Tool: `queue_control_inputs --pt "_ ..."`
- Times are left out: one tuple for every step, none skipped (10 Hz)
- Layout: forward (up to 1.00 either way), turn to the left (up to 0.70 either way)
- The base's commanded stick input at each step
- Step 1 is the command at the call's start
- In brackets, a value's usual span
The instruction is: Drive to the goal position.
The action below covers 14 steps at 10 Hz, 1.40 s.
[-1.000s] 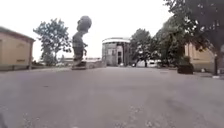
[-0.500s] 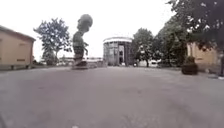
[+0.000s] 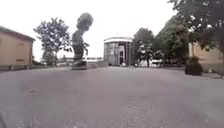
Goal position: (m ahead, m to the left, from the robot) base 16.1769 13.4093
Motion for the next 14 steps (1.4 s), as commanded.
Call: queue_control_inputs --pt "0.70 0.00" --pt "0.70 0.00" --pt "0.70 0.00" --pt "0.70 0.00" --pt "0.70 0.00" --pt "0.70 0.00" --pt "0.70 0.00" --pt "0.70 0.00" --pt "0.70 0.00" --pt "0.70 0.00" --pt "0.70 0.00" --pt "0.70 0.00" --pt "0.70 0.00" --pt "0.70 0.00"
